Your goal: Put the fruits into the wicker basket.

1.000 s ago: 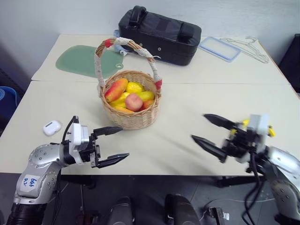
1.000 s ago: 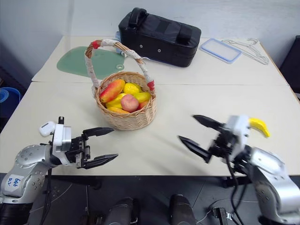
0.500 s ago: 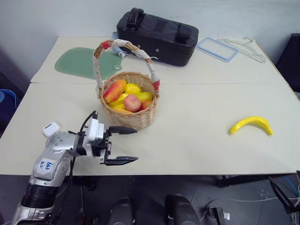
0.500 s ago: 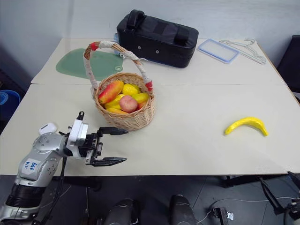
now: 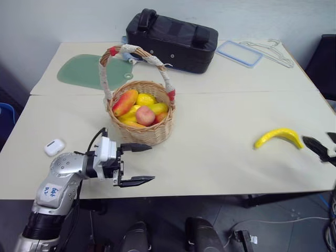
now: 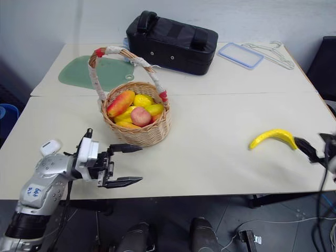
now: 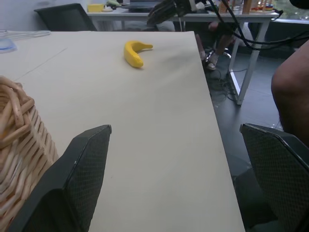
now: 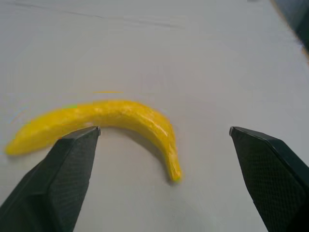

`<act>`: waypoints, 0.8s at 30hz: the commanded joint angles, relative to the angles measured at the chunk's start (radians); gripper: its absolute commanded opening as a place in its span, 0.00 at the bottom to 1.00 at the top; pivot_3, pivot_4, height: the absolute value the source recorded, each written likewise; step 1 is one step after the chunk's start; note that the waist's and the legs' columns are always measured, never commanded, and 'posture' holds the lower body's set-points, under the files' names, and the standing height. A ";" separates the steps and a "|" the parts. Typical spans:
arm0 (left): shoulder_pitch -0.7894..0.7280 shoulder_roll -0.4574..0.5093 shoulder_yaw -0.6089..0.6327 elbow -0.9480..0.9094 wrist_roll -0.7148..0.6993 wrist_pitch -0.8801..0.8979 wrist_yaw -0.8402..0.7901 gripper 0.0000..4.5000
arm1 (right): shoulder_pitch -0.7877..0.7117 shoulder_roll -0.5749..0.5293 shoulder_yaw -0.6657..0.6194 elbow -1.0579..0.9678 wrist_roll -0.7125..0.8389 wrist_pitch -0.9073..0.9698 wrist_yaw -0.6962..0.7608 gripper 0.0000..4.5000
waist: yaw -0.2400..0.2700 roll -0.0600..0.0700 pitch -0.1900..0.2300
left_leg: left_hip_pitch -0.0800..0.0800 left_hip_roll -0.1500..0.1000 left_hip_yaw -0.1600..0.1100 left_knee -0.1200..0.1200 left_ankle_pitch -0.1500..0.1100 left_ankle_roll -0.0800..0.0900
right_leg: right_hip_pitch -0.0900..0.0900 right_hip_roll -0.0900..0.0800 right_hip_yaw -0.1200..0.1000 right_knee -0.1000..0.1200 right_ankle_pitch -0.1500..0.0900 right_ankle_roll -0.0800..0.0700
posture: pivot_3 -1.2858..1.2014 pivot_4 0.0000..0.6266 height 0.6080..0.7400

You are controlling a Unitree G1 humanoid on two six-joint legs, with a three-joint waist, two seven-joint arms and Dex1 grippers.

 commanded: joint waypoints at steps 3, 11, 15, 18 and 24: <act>0.048 0.005 0.039 -0.082 -0.004 -0.004 0.046 1.00 | -0.335 0.062 0.063 0.008 -0.020 0.525 -0.312 0.99 | 0.005 0.000 0.000 | -0.003 0.000 0.000 0.001 0.000 0.000 | -0.002 -0.001 0.000 -0.001 0.000 0.000 | 0.52 0.24 1.00; 0.086 0.015 0.049 -0.121 -0.005 0.001 0.072 1.00 | -0.451 0.205 0.100 0.056 -0.109 0.663 -0.453 0.99 | 0.029 -0.002 -0.001 | -0.007 -0.001 0.007 0.002 -0.001 0.001 | -0.003 -0.001 -0.002 -0.003 0.000 0.000 | 0.52 0.24 1.00; 0.082 0.023 0.061 -0.116 -0.009 0.003 0.075 1.00 | -0.473 0.242 0.122 0.080 -0.128 0.676 -0.457 0.99 | 0.024 -0.008 -0.005 | -0.005 -0.001 0.009 0.004 -0.001 0.002 | -0.001 -0.001 -0.001 -0.002 0.001 0.001 | 0.52 0.24 1.00; 0.078 0.029 0.057 -0.122 -0.007 0.002 0.079 1.00 | -0.469 0.264 0.119 0.061 -0.139 0.714 -0.464 0.99 | 0.023 -0.009 -0.006 | -0.005 -0.001 0.008 0.004 -0.001 0.002 | -0.001 -0.001 -0.001 -0.002 0.001 0.001 | 0.52 0.24 1.00; 0.090 0.039 0.080 -0.127 -0.013 0.002 0.091 1.00 | -0.437 0.284 0.032 -0.125 -0.146 0.857 -0.477 0.99 | 0.024 -0.010 -0.006 | -0.005 0.000 0.008 0.002 -0.001 0.002 | -0.001 -0.001 -0.002 -0.003 0.001 0.001 | 0.52 0.24 1.00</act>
